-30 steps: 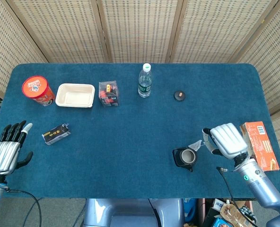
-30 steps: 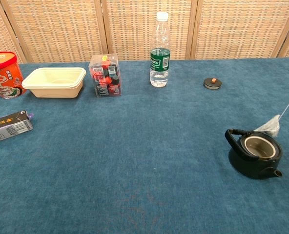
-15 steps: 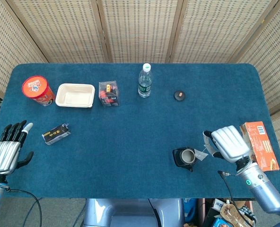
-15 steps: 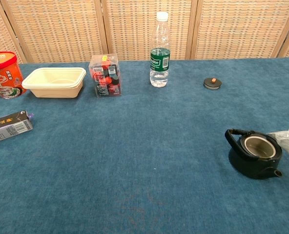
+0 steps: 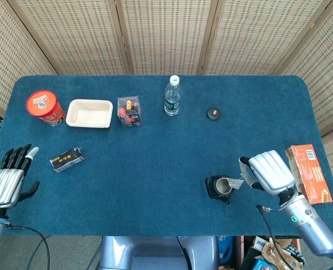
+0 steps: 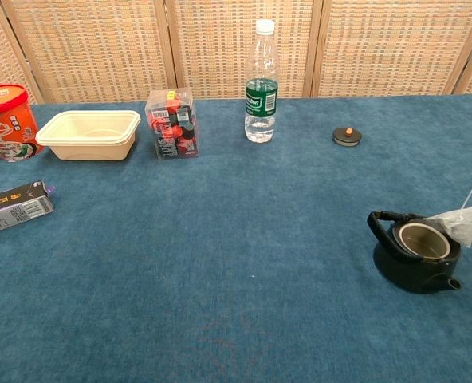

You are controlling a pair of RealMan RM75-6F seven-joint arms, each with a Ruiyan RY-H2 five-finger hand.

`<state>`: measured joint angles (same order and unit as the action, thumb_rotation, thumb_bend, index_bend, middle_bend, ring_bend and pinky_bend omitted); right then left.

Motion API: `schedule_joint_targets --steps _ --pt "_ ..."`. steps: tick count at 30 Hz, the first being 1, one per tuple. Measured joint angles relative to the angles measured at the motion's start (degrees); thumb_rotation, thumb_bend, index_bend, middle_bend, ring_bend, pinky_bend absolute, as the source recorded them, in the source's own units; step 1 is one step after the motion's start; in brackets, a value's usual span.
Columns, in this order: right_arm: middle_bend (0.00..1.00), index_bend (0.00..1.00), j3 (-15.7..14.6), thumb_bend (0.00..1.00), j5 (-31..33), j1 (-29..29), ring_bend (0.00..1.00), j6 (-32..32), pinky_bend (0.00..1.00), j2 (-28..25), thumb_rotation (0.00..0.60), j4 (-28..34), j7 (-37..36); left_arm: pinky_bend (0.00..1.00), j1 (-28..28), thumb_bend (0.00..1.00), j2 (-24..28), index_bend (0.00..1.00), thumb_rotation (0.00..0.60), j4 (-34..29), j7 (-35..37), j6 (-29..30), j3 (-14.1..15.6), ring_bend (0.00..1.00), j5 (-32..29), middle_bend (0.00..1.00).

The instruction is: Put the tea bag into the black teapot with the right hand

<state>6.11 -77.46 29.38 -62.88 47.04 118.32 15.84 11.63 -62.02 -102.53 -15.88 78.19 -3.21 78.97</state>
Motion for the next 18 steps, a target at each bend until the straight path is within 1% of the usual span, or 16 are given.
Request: schedule_joint_targets --steps 18 --pt "0.91 0.66 0.3 0.63 1.5 1.2 0.93 2.6 1.00 3.0 0.600 -1.7 1.3 0.00 0.0 0.37 -0.4 0.00 0.600 0.6 0.4 -0.5 0.2 0.00 -0.3 0.00"
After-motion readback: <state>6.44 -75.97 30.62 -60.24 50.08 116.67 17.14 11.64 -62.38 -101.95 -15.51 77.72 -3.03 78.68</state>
